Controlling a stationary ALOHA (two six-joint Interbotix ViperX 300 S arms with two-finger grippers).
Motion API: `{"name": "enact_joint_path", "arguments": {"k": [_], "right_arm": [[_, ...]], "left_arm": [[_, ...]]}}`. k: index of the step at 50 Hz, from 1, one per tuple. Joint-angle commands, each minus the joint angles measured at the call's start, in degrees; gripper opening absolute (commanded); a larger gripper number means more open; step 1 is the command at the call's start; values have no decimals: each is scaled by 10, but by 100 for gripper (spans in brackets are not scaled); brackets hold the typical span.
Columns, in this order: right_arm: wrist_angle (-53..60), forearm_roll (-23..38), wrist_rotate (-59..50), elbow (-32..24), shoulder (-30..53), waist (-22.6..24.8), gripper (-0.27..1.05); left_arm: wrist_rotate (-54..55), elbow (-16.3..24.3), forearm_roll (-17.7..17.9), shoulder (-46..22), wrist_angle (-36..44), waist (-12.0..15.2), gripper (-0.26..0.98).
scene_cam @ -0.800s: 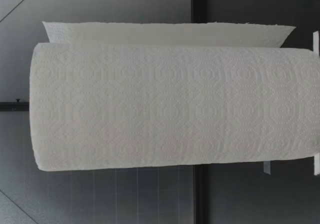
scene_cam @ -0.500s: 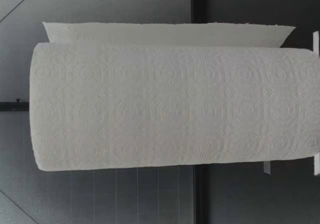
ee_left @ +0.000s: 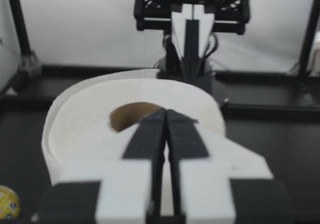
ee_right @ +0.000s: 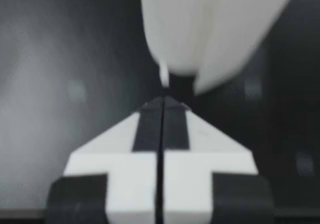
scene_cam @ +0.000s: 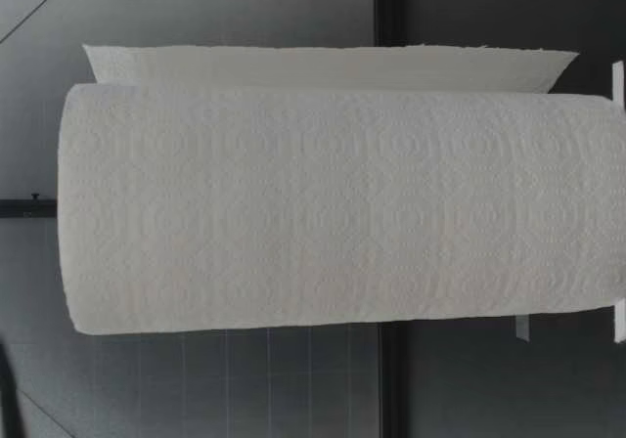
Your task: Pick up a piece of paper towel and place it on the spilled liquid.
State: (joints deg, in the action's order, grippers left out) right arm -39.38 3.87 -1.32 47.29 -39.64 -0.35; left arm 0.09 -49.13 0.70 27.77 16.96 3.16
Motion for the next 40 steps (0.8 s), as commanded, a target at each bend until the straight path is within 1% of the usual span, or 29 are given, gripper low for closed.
{"name": "enact_joint_path", "arguments": {"k": [1, 5, 6, 9, 10, 12, 13, 15, 17, 20, 24, 31, 35, 37, 40], "right_arm": [[-67, 28, -7, -36, 25, 9, 1], [-162, 105, -44, -63, 62, 41, 1], [-192, 137, -65, -70, 73, 57, 1], [-265, 226, -124, -84, 97, 108, 1], [-294, 267, -155, -88, 105, 134, 1], [-325, 323, -198, -91, 115, 174, 1], [-343, 359, -232, -93, 121, 202, 1], [-358, 414, -292, -93, 128, 243, 1], [-359, 448, -340, -91, 132, 269, 1], [-352, 490, -429, -85, 135, 295, 1], [-325, 521, -534, -70, 138, 308, 1], [-223, 577, -693, -27, 138, 311, 2], [-179, 623, -786, -4, 139, 310, 3], [-160, 654, -850, 11, 138, 310, 5], [-150, 685, -909, 25, 139, 310, 8]], "left_arm": [[-2, 42, 1, -25, -14, 9, 13], [-5, 67, 1, -50, -33, 16, 13], [-7, 74, 1, -56, -39, 19, 13], [-12, 85, 0, -69, -49, 23, 13], [-14, 89, 1, -72, -52, 24, 13], [-18, 95, 1, -80, -54, 24, 13], [-18, 97, 1, -84, -56, 24, 13], [-19, 100, 1, -89, -62, 25, 13], [-20, 103, 0, -91, -65, 25, 13], [-20, 105, 1, -95, -76, 28, 13], [-20, 107, 0, -95, -93, 28, 13], [-17, 107, 1, -93, -116, 28, 13], [-14, 107, 1, -94, -126, 28, 13], [-14, 107, 1, -95, -131, 28, 13], [-13, 107, 1, -95, -134, 27, 13]]}}
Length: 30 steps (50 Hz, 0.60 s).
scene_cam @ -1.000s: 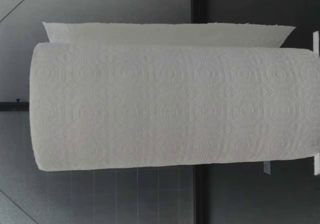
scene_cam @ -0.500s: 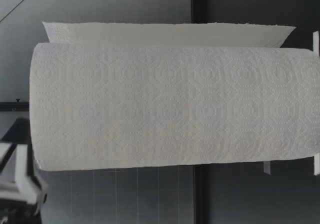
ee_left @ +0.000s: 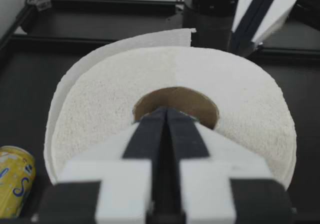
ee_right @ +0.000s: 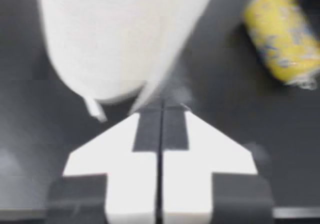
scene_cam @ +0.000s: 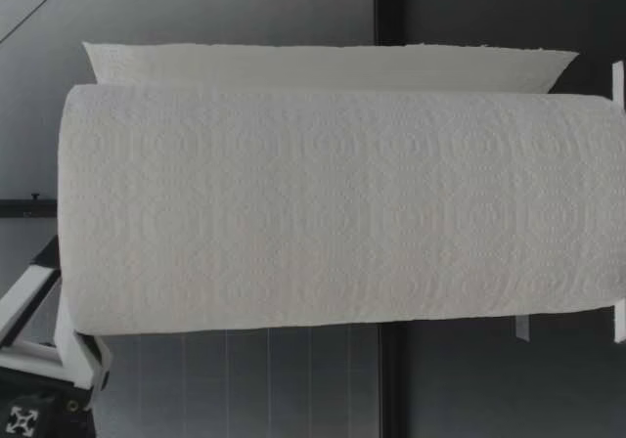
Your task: Pick up a piece of paper towel and place it on the spilled liquid.
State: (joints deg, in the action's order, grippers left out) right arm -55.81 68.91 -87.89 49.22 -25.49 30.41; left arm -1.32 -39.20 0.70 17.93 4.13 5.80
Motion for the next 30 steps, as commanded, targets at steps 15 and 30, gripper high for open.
{"name": "enact_joint_path", "arguments": {"k": [15, 30], "right_arm": [[10, 180, -271, 52, 12, 3, 63], [-87, 217, -354, 22, 98, -3, 77]], "left_arm": [[1, 2, 5, 3, -5, 2, 13], [3, 2, 5, 0, -5, 2, 13]]}}
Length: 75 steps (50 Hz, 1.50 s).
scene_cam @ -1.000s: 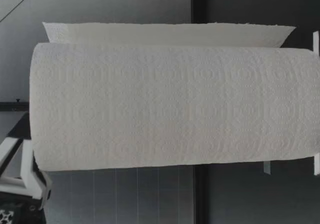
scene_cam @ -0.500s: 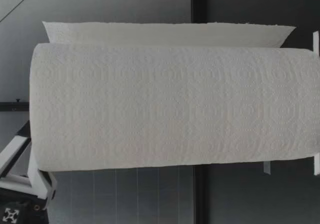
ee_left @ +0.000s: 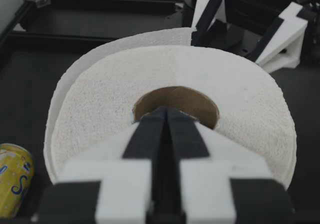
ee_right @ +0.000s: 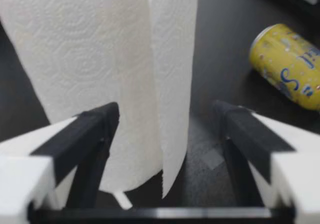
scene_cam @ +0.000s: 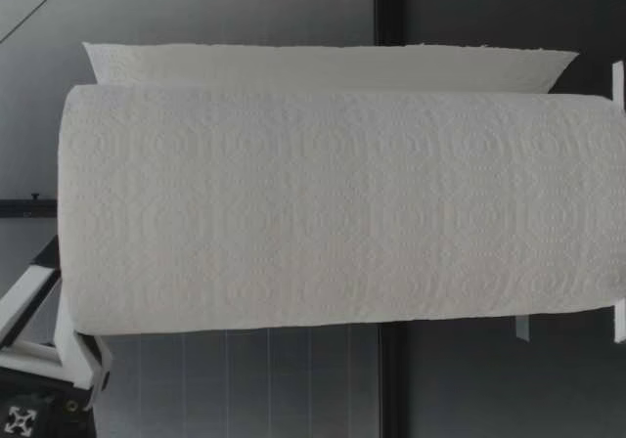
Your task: Pick up a piece of paper towel and place it on the spilled liquid.
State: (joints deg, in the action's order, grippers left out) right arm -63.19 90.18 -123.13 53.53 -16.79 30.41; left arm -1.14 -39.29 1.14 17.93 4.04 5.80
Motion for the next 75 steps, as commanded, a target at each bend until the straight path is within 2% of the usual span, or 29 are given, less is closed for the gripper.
{"name": "enact_joint_path", "arguments": {"k": [1, 15, 34, 51, 56, 70, 75], "right_arm": [[-14, 4, -2, -25, 15, -5, 77], [-26, 23, -3, -65, 68, -53, 77], [-23, 44, -2, -81, 91, -114, 77], [-14, 50, -2, -94, 129, -149, 74], [-8, 50, -2, -95, 134, -156, 64], [21, 47, 1, -86, 125, -156, 0], [32, 47, 1, -80, 120, -156, -12]], "left_arm": [[0, 4, 1, 0, -4, 2, 13], [-1, 3, 10, -10, -6, 2, 13], [-1, 2, 9, -14, -6, 2, 13], [-1, 3, 10, -21, -5, 2, 13], [-1, 1, 10, -21, -6, 1, 13], [1, -3, 12, -23, -34, 2, 13], [2, -4, 16, -23, -39, 2, 13]]}}
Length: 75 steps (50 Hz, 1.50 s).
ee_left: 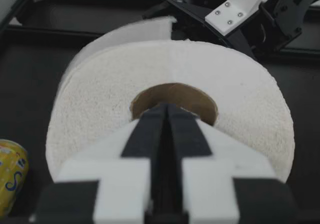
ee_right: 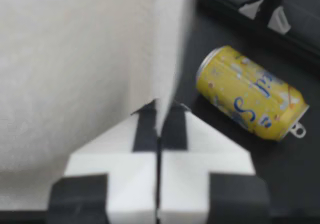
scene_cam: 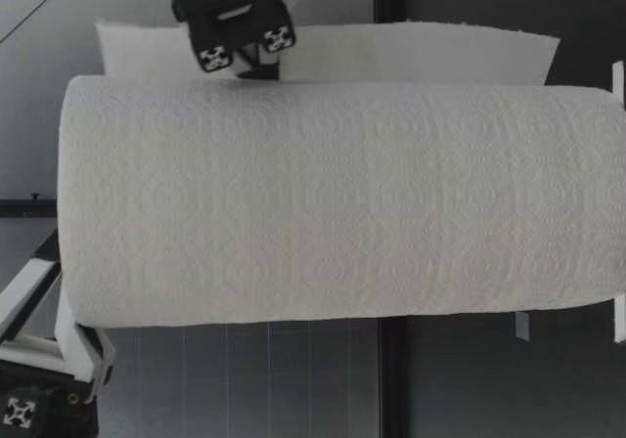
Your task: Pick up a piece of paper towel and place it on the spilled liquid.
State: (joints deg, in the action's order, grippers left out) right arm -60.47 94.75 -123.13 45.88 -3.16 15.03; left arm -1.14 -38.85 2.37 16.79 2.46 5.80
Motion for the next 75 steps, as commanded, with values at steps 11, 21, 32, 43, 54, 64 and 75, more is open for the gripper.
{"name": "enact_joint_path", "arguments": {"k": [11, 21, 32, 43, 54, 64, 75], "right_arm": [[4, -1, 1, 10, -33, 11, -13], [4, -20, -3, 35, -53, 28, -13], [-23, -85, -6, 67, -52, 44, -13], [-26, -132, -53, 110, -45, 60, -13], [-55, -213, -56, 151, -57, 101, -13], [-65, -284, -4, 165, -86, 121, -13], [4, -265, 71, 185, -176, 38, -13]], "left_arm": [[3, -7, 15, -18, -40, 2, 13], [9, -11, 31, -24, -52, 2, 13], [27, -13, 33, -46, -78, 4, 12], [33, -20, 33, -45, -67, 4, 12], [34, -27, 33, -31, -62, 4, 12], [31, -29, 33, -29, -49, 4, 13], [25, -19, 28, -22, 24, 0, 13]]}}
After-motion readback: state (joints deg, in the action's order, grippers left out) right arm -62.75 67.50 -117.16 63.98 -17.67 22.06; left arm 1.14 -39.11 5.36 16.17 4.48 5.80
